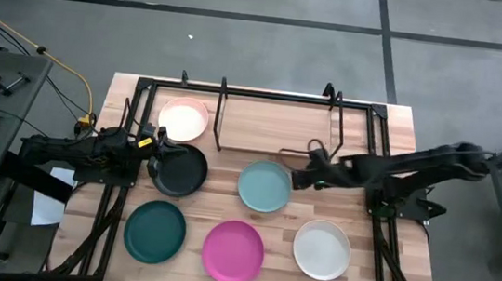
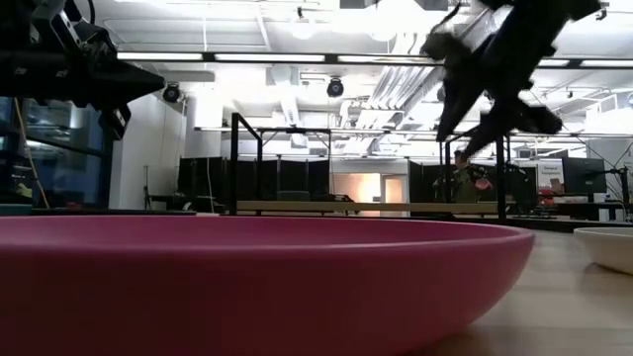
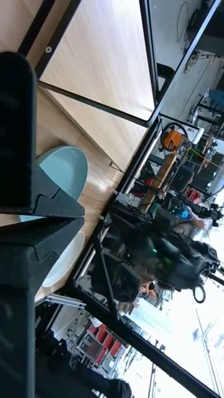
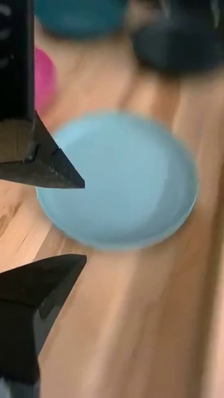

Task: Place and stack plates onto a shelf
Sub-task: Put the light blue plate on the shelf

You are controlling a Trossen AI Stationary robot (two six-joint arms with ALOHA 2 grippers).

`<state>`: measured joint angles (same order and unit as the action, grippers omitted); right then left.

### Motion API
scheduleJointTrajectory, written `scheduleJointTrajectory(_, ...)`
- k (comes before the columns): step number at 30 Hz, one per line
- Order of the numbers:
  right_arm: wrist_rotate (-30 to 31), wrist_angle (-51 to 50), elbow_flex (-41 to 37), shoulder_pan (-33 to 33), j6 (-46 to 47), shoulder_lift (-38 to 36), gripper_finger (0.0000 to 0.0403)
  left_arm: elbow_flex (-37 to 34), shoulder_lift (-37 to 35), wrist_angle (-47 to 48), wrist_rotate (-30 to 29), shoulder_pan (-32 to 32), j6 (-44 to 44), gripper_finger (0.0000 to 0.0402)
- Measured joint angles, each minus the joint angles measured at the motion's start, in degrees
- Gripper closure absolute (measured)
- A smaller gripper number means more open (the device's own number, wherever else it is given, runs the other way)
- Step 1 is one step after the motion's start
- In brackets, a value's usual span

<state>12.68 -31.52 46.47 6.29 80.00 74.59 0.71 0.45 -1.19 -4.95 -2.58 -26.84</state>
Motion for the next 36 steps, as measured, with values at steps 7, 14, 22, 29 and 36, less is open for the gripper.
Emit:
scheduleJointTrajectory(7,-4.1,0.6,5.8,-1.5,6.5,15.7,0.0235,0.0,0.0,0.0,0.0,0.0,0.0,0.0401)
scheduleJointTrajectory(14,-5.0,-3.9,10.8,-2.5,5.0,24.0,0.0251,0.0,0.0,0.0,-0.1,0.0,0.0,0.0401)
scheduleJointTrajectory(22,-4.8,-7.4,12.4,-2.6,5.0,26.2,0.0265,0.0,0.0,0.0,-0.2,0.0,0.0,0.0401)
scheduleJointTrajectory(29,-6.3,-7.7,12.4,-3.6,6.3,26.8,0.0265,0.0,0.0,0.0,-0.2,0.0,0.0,0.0401)
scheduleJointTrajectory(36,-6.3,-7.7,12.4,-5.0,7.1,26.8,0.0265,0.0,0.0,0.0,-0.2,0.0,0.0,0.0401)
